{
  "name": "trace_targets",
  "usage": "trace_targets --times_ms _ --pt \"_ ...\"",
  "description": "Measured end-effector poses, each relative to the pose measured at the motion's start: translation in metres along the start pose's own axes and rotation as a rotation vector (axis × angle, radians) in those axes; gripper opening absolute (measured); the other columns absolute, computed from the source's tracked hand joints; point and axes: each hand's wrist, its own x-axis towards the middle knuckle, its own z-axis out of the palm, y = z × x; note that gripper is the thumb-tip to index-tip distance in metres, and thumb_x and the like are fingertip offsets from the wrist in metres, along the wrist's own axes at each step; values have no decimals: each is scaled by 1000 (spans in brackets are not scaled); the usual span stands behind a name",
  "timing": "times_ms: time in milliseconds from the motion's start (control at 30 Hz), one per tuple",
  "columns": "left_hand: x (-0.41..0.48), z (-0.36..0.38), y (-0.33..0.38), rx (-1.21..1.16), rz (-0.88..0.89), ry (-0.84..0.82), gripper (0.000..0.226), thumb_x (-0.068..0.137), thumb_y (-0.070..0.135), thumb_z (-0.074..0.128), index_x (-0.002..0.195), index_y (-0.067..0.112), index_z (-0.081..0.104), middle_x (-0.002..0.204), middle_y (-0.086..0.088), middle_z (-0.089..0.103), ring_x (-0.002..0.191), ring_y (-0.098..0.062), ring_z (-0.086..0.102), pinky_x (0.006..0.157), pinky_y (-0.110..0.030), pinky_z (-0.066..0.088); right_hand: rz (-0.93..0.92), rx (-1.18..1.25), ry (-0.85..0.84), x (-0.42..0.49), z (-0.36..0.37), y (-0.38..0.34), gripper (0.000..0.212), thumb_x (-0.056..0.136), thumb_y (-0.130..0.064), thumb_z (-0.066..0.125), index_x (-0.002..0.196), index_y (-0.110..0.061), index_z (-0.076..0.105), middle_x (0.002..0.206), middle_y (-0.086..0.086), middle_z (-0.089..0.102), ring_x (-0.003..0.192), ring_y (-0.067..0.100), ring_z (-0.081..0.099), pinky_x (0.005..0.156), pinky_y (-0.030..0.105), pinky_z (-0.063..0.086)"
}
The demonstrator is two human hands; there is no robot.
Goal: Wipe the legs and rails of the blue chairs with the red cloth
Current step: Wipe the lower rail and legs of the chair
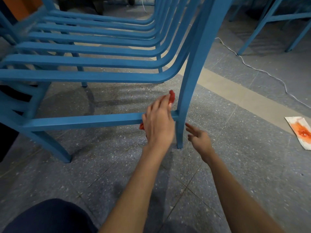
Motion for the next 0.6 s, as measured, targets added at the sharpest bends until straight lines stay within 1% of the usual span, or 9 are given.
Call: trace_targets --times_ms 33,67,133,200,267,333,400,500,600 --pt "6 7 -5 168 58 -56 37 100 28 36 137 27 44 140 8 46 126 -15 41 98 -33 29 -44 32 0 -1 1 -9 61 87 15 36 137 -15 51 134 0 56 128 11 49 108 29 39" --pt "7 13 -8 258 114 -94 36 100 26 37 135 25 47 141 6 46 126 -18 41 97 -34 27 -94 77 -3 -3 2 -20 62 85 15 38 136 -19 51 132 -6 57 126 8 50 107 26 41" --pt "5 19 -10 324 191 -109 33 97 20 42 130 20 51 136 0 50 125 -22 42 99 -36 28 -170 169 22 -7 4 -37 61 80 8 44 133 -21 54 128 -12 59 120 3 54 100 19 44" --pt "0 16 -14 373 269 -111 41 92 11 50 132 15 48 136 -4 49 129 -26 38 106 -38 27 -222 234 64 -11 5 -50 61 73 -3 47 130 -20 58 128 -8 63 118 4 57 97 18 46" --pt "-8 6 -21 418 344 -118 54 86 3 54 138 12 43 140 -6 45 134 -28 32 110 -41 25 -255 264 90 -16 6 -57 59 70 -7 47 126 -25 60 124 -6 66 116 4 59 93 17 49" --pt "-10 -5 -29 458 358 -146 62 84 -1 55 142 13 37 144 -6 40 137 -29 28 112 -41 23 -267 263 105 -19 6 -60 56 71 -8 46 120 -32 60 120 -11 66 114 2 60 92 17 49" --pt "-2 -8 -28 481 344 -170 61 85 0 57 141 15 38 142 -5 41 134 -28 30 111 -40 24 -270 246 110 -19 5 -62 55 71 -9 46 119 -34 58 120 -11 66 115 2 59 92 18 48" --pt "16 0 -11 462 306 -226 43 88 3 54 130 14 50 132 -6 49 126 -27 38 108 -40 28 -276 240 104 -16 5 -62 57 70 -8 45 121 -31 59 119 -8 66 112 2 60 90 16 49" --pt "17 12 -1 405 254 -218 36 88 3 53 123 11 54 129 -7 50 126 -27 38 109 -42 27 -286 251 97 -15 8 -62 58 70 -6 45 123 -19 64 118 -5 68 107 -1 63 85 13 49"
